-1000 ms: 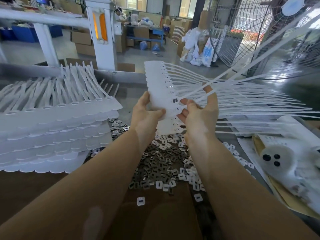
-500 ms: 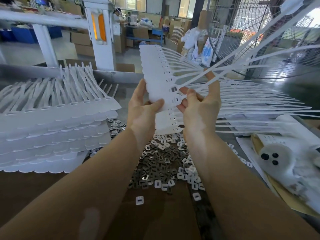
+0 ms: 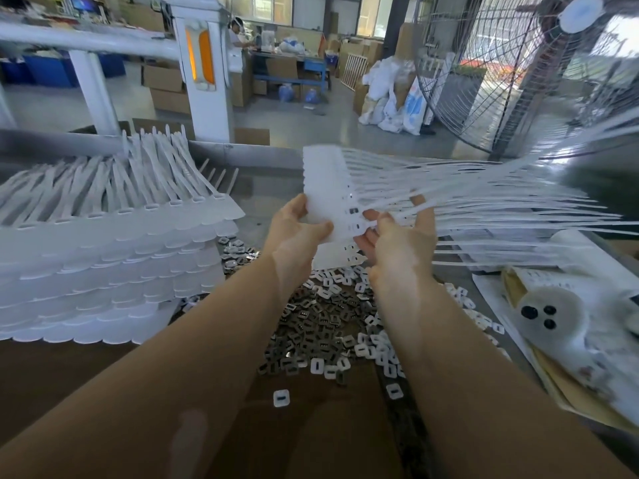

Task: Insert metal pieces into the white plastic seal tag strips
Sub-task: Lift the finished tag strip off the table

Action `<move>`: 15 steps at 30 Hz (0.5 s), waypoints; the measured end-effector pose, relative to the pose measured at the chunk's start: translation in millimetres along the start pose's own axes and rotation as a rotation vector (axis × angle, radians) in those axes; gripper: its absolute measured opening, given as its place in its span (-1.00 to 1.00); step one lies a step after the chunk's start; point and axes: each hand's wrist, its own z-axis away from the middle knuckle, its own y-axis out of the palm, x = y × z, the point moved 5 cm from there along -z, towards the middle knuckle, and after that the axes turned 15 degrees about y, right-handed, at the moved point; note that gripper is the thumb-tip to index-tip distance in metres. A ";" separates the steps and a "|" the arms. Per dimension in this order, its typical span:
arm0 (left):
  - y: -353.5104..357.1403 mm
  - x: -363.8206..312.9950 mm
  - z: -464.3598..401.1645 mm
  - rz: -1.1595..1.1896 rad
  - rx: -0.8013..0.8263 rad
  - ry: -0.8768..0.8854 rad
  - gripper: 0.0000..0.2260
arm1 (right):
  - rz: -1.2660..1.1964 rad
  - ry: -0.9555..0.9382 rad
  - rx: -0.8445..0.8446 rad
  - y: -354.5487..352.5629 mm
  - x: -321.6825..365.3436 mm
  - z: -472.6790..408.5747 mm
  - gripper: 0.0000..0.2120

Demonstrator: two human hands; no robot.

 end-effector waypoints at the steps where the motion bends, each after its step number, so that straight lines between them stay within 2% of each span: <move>1: -0.8 5.1 0.4 -0.078 0.016 -0.028 -0.50 | -0.020 0.055 -0.023 -4.0 -5.3 -3.7 -0.57; 5: -4.1 22.3 4.0 -0.290 0.051 -0.119 -0.76 | -0.043 0.214 -0.068 -14.8 -20.1 -16.5 -0.56; 6: -5.0 24.3 4.0 -0.328 0.048 -0.124 -0.78 | -0.045 0.248 -0.068 -15.5 -21.8 -18.5 -0.58; 9: -6.0 26.9 3.0 -0.436 0.049 -0.139 -0.65 | 0.024 0.325 -0.069 -17.0 -23.7 -23.2 -0.71; 11: -3.7 24.4 5.6 -0.504 0.080 -0.153 -0.63 | 0.086 0.379 -0.048 -16.8 -24.3 -22.6 -0.72; 13: -2.4 22.8 7.8 -0.559 0.120 -0.163 -0.68 | 0.128 0.409 -0.025 -16.4 -25.8 -21.5 -0.72; 15: -0.2 18.2 9.8 -0.645 0.173 -0.159 -0.85 | 0.118 0.435 -0.007 -14.7 -24.7 -17.2 -0.72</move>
